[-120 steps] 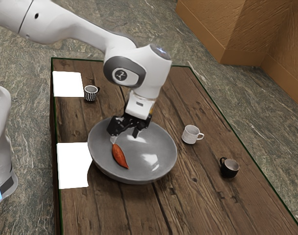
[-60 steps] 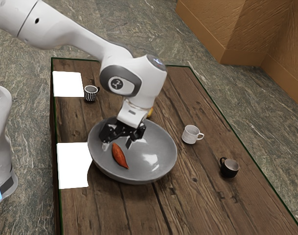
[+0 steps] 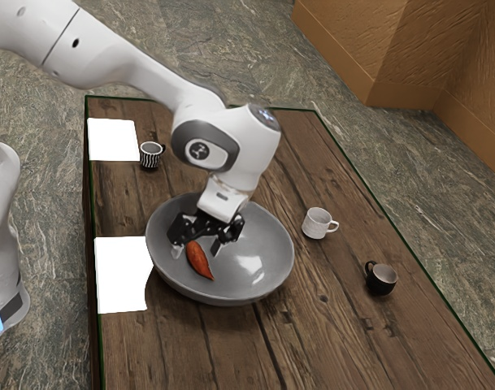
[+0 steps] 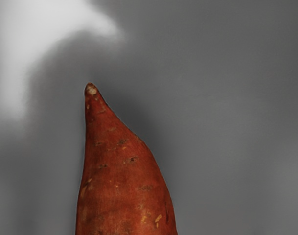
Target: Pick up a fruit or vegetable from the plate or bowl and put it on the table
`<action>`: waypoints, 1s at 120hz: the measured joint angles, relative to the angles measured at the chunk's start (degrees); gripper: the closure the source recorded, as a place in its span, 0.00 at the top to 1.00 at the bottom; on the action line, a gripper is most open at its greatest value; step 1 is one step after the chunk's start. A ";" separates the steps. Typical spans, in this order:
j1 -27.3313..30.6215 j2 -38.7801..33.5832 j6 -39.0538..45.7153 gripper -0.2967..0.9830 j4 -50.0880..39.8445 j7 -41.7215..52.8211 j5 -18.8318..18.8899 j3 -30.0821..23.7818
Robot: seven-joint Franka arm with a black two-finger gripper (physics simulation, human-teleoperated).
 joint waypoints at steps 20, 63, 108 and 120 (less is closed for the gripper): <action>0.02 0.67 0.41 0.77 -0.01 0.32 0.00 0.00; 0.00 1.07 0.98 0.46 -0.04 0.39 0.08 -0.08; 0.00 1.00 1.39 0.37 -0.15 -0.11 0.18 -0.11; -0.01 0.70 0.81 0.35 4.00 -0.27 0.19 -0.23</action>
